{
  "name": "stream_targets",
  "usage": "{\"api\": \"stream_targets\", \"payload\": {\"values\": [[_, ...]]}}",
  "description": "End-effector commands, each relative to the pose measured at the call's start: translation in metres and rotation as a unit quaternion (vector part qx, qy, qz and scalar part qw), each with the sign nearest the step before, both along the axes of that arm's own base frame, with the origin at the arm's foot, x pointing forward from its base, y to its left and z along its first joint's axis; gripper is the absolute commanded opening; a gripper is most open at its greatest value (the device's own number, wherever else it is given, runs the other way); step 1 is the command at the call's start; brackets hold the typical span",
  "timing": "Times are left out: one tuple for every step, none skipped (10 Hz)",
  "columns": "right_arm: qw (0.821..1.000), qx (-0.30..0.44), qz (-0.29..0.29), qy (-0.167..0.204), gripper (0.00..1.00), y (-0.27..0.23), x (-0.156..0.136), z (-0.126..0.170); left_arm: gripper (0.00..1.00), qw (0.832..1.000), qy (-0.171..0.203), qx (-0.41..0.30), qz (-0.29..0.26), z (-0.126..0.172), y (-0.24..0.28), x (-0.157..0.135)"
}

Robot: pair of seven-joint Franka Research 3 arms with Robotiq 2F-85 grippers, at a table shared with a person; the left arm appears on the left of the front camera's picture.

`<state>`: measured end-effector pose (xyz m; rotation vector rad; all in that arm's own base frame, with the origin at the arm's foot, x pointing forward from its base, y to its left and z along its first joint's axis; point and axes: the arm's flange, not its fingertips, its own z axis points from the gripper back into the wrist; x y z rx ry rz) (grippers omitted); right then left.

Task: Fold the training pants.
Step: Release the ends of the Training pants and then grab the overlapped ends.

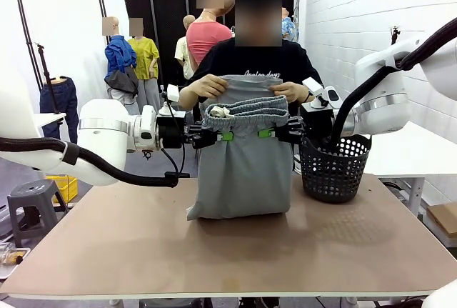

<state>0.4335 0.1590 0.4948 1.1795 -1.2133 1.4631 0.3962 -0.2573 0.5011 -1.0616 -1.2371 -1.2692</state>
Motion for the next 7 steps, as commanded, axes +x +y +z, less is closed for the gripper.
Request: {"api": "stream_targets", "payload": {"values": [[1.000, 0.006, 0.005, -0.002, 0.00, -0.0003, -0.0026, -0.0004, 0.00, 1.000, -0.004, -0.001, 0.002, 0.0040, -0.0008, -0.0015], [1.000, 0.006, 0.005, -0.002, 0.00, -0.0003, -0.0026, -0.0004, 0.00, 1.000, -0.004, -0.001, 0.002, 0.0040, -0.0008, -0.0015], [1.000, 0.006, 0.005, -0.002, 0.00, -0.0003, -0.0026, -0.0004, 0.00, 1.000, -0.004, -0.001, 0.002, 0.0040, -0.0008, -0.0015], [1.000, 0.006, 0.005, -0.002, 0.00, -0.0003, -0.0026, -0.0004, 0.00, 1.000, -0.004, -0.001, 0.002, 0.0040, -0.0008, -0.0015], [1.000, 0.006, 0.005, -0.002, 0.00, -0.0003, -0.0026, -0.0004, 0.00, 1.000, -0.004, -0.001, 0.002, 0.0040, -0.0008, -0.0015], [1.000, 0.006, 0.005, -0.002, 0.00, -0.0003, -0.0026, -0.0004, 0.00, 1.000, -0.004, -0.001, 0.002, 0.0040, -0.0008, -0.0015], [1.000, 0.006, 0.005, -0.002, 0.00, -0.0003, -0.0026, -0.0004, 0.00, 1.000, -0.004, -0.001, 0.002, 0.0040, -0.0008, -0.0015]]}}
